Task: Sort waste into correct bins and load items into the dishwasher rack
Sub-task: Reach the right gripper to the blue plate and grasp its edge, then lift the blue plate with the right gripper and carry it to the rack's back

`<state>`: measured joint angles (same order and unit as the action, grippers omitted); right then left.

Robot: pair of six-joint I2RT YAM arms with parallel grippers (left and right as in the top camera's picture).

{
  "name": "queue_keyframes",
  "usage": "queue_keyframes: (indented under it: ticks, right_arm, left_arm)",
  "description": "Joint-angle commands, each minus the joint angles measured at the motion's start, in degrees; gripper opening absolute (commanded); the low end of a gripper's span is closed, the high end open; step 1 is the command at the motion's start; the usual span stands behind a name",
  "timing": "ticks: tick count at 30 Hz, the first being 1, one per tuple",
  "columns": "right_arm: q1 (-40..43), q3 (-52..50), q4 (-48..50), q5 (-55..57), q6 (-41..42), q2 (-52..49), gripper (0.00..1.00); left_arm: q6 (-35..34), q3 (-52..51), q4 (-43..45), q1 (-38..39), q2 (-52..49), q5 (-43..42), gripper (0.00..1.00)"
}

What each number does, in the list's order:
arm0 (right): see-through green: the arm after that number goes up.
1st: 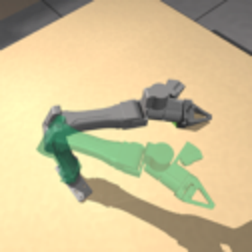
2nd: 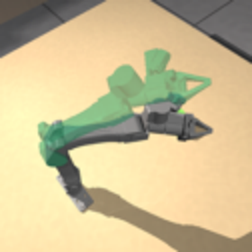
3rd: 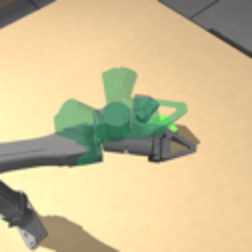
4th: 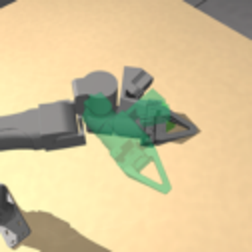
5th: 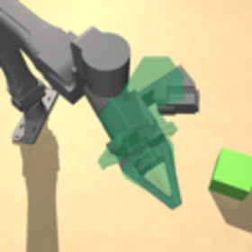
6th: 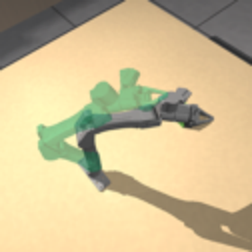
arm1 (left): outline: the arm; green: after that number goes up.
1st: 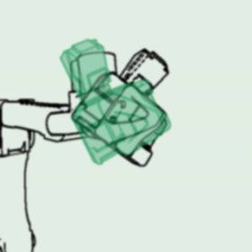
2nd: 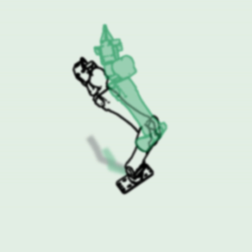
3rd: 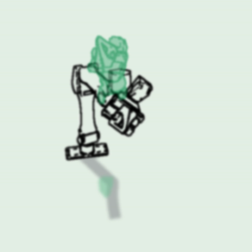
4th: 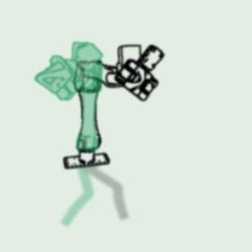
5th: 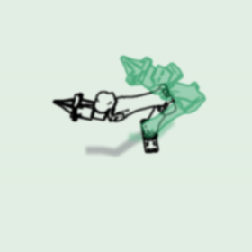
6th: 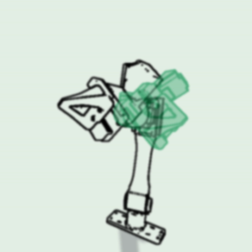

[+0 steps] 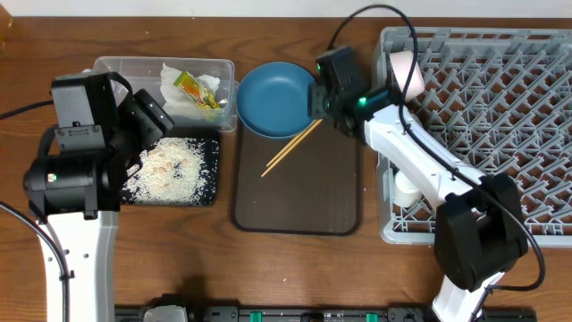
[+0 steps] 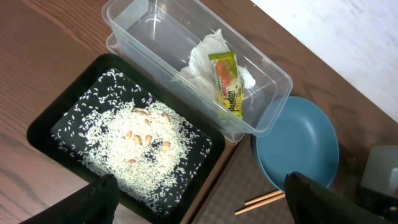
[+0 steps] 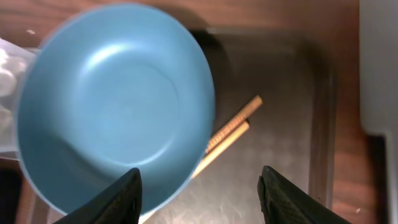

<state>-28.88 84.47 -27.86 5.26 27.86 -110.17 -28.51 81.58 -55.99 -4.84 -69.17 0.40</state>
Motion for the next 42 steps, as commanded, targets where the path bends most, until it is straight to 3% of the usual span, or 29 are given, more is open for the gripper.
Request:
queue_keyframes:
  ticks: [1,9,22,33,38,42]
  right_arm:
    - [0.0,-1.8,1.4,-0.1,3.5,-1.5,0.57]
    - [0.0,-2.0,5.1,-2.8,6.3,-8.6,0.54]
    - [1.3,-2.0,4.3,-4.6,6.3,-10.4,0.02]
    - [3.4,-1.5,1.4,-7.7,-1.0,-4.7,0.01]
    - [4.1,-0.2,-0.7,-6.5,-5.7,4.2,0.01]
    - [5.4,0.2,-2.9,1.2,-5.9,13.6,0.01]
  left_arm:
    - [-0.1,1.1,-0.2,-0.3,-0.1,0.7,0.87]
    - [-0.1,1.1,-0.2,-0.3,-0.1,0.7,0.87]
    - [-0.1,1.1,-0.2,-0.3,-0.1,0.7,0.87]
    - [-0.1,1.1,-0.2,-0.3,-0.1,0.7,0.87]
    - [-0.1,1.1,-0.1,-0.3,-0.1,0.7,0.88]
    - [-0.1,1.1,-0.2,-0.3,-0.1,0.7,0.88]
